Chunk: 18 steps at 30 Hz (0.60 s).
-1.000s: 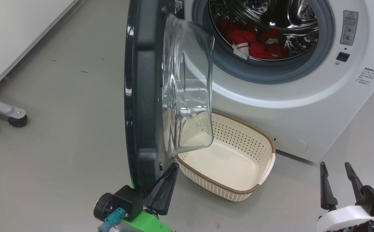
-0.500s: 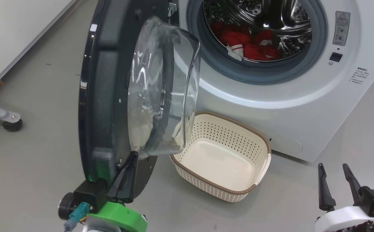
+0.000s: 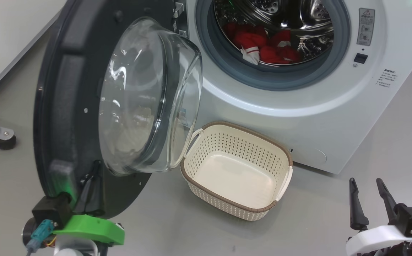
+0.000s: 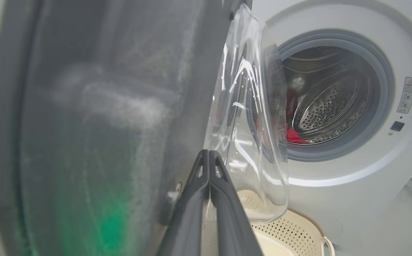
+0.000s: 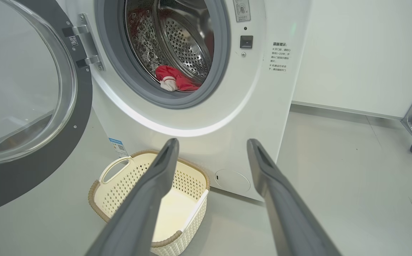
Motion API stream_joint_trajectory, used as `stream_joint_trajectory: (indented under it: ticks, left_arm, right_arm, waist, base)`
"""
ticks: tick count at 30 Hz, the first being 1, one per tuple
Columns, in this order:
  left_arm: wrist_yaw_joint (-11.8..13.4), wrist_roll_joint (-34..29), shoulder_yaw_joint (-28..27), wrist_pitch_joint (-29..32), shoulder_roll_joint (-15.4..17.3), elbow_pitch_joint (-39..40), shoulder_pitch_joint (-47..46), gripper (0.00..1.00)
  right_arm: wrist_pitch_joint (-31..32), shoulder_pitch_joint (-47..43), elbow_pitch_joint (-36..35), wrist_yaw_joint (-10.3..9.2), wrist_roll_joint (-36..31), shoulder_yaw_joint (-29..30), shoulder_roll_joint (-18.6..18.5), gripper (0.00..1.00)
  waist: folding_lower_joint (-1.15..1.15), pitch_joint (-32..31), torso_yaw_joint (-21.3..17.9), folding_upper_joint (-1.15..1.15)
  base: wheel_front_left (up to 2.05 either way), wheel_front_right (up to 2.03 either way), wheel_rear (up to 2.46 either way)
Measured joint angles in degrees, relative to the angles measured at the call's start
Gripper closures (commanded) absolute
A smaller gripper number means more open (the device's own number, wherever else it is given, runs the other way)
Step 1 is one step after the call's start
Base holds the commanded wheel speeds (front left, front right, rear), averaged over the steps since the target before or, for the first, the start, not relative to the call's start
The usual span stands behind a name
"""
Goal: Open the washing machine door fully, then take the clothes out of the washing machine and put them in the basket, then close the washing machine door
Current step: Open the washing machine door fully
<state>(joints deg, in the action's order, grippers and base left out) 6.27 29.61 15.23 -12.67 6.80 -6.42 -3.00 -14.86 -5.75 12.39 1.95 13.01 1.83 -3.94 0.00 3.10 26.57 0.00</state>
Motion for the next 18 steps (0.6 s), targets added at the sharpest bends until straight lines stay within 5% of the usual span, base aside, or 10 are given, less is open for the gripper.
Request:
stream_joint_trajectory:
  ticks: [18]
  left_arm:
    - [0.09, 1.86, -12.44, -0.60, 1.41, -6.23, -3.04, 1.00]
  right_arm:
    - [0.00, 1.84, -0.68, 0.52, -1.13, 0.97, -0.25, 0.00]
  waist:
    - [0.00, 2.49, -2.00, 0.00]
  base:
    - [0.00, 0.00, 0.00]
